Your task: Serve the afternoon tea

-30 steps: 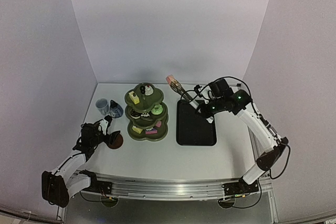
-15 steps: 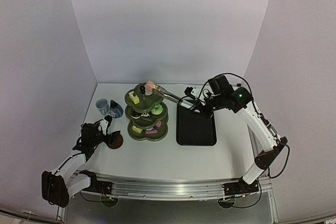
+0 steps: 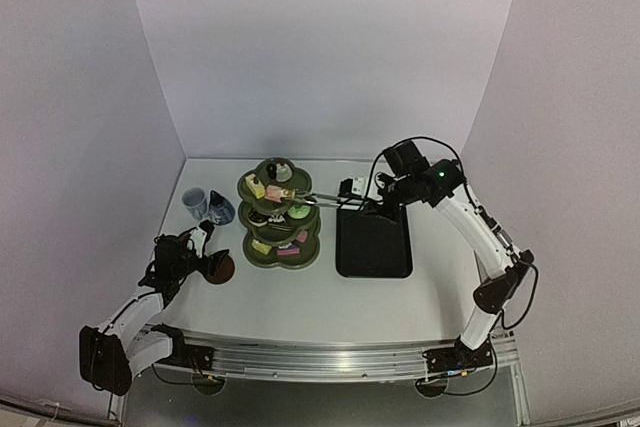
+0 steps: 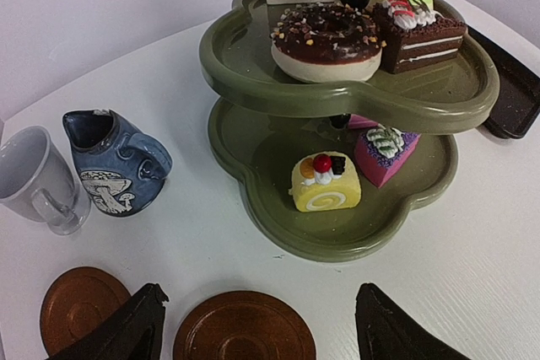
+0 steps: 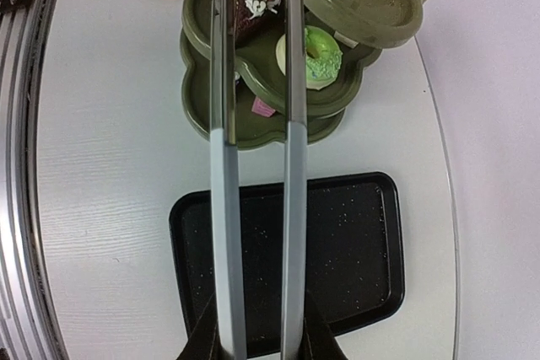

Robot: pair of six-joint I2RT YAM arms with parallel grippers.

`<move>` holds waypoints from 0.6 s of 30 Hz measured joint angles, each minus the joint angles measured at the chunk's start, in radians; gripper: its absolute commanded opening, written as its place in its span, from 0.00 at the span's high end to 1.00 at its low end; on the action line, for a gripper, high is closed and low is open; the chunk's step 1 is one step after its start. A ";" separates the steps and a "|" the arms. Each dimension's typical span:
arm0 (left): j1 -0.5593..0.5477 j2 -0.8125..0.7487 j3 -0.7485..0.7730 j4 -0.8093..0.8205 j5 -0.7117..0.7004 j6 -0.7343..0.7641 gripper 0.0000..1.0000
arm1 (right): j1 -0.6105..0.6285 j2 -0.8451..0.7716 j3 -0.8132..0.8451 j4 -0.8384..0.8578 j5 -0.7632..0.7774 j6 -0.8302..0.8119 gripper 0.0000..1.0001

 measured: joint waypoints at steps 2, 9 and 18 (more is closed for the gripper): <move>0.000 0.000 0.000 0.000 0.000 0.000 0.22 | 0.000 0.023 0.021 -0.011 0.017 -0.017 1.00; 0.000 -0.002 0.000 0.000 0.000 0.001 0.22 | 0.000 0.075 0.091 -0.014 0.057 -0.030 1.00; 0.000 -0.009 0.000 0.000 0.000 0.002 0.22 | 0.000 0.119 0.143 -0.016 0.119 -0.036 0.99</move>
